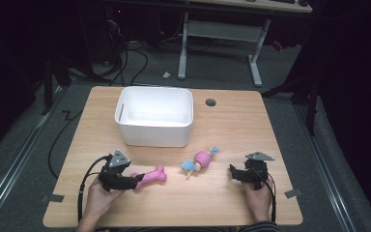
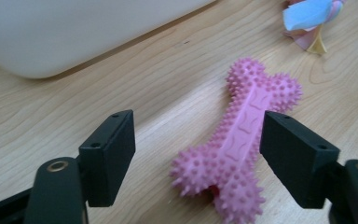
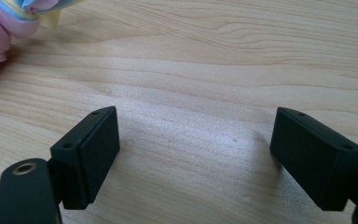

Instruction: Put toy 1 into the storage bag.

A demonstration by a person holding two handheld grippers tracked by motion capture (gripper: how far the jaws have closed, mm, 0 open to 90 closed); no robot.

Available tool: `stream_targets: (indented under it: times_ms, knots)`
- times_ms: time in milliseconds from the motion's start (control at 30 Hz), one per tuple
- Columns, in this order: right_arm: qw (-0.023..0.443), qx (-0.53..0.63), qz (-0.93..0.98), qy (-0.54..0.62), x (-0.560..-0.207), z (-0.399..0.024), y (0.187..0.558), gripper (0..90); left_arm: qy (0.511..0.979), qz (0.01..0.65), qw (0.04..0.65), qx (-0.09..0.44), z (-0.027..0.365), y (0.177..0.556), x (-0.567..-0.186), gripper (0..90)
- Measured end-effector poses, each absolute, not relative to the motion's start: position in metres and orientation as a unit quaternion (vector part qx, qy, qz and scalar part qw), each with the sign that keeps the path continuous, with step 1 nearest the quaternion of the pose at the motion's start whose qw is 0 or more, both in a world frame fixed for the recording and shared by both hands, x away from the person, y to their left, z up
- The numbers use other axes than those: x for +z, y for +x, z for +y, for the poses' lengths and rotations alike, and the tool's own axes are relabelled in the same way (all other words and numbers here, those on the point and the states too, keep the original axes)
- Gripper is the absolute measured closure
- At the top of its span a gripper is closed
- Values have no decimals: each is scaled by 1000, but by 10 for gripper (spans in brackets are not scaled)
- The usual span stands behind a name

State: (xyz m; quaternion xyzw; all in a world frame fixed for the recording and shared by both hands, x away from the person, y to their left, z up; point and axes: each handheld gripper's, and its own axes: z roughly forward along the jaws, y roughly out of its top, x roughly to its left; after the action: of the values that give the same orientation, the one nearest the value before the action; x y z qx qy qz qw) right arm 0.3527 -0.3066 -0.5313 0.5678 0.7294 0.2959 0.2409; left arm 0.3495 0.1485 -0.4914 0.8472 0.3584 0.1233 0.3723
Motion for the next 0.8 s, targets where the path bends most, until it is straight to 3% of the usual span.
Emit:
stream_targets:
  times_ms: [800]
  knots:
    - [241,297,731,565,-531,-307,353,159,882,322,334,89,116,353,-506,406]
